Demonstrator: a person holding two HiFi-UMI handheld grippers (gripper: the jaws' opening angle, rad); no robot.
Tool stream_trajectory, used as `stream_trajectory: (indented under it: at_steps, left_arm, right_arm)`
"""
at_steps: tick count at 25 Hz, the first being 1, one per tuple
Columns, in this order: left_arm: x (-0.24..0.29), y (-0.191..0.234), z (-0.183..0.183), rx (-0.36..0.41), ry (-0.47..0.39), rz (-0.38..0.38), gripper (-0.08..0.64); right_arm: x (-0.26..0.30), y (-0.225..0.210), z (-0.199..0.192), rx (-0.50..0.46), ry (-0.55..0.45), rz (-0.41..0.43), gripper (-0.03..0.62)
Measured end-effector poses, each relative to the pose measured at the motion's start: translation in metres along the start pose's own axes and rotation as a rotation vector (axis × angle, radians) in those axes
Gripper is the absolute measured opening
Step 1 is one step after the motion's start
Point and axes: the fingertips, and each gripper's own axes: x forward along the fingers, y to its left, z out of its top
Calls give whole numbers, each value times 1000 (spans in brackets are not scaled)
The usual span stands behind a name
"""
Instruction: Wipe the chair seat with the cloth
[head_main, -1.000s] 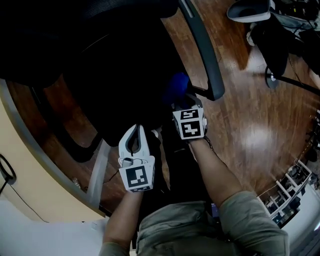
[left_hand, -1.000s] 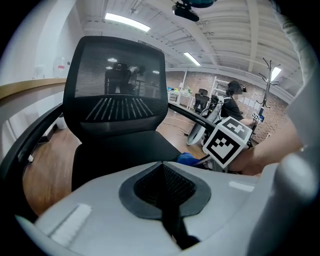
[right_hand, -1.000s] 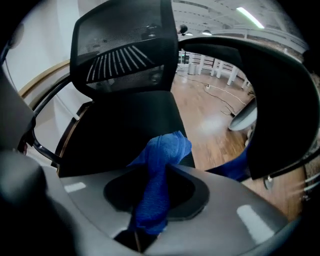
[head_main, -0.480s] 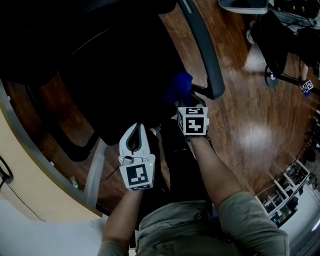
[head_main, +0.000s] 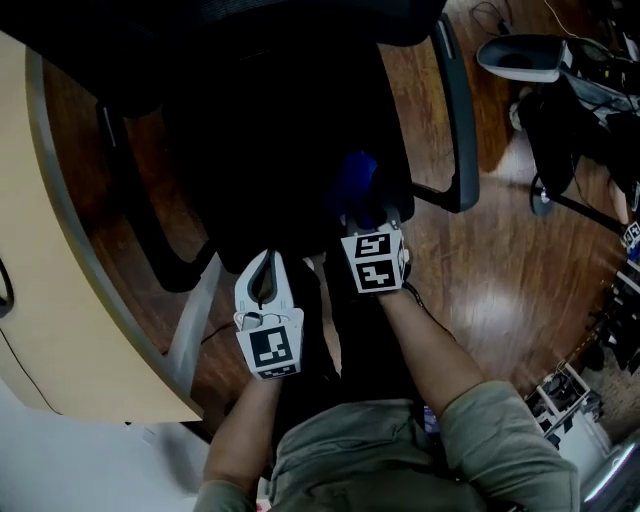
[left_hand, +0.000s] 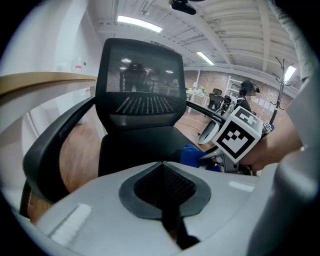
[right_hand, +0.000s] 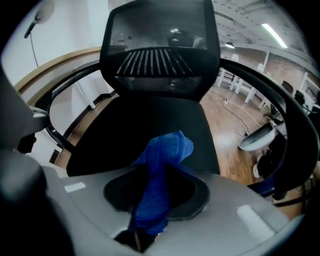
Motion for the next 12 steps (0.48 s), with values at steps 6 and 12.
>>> stream_trajectory:
  at_steps: [6,12]
  left_arm:
    - [-38,57,-29,-93,20,107,5]
    - [-52,82,-45,-148,17,163,5]
  right_arm:
    - [5,112,29,-201,-47,189,89]
    - [4,184,38,-356,-62,324,89]
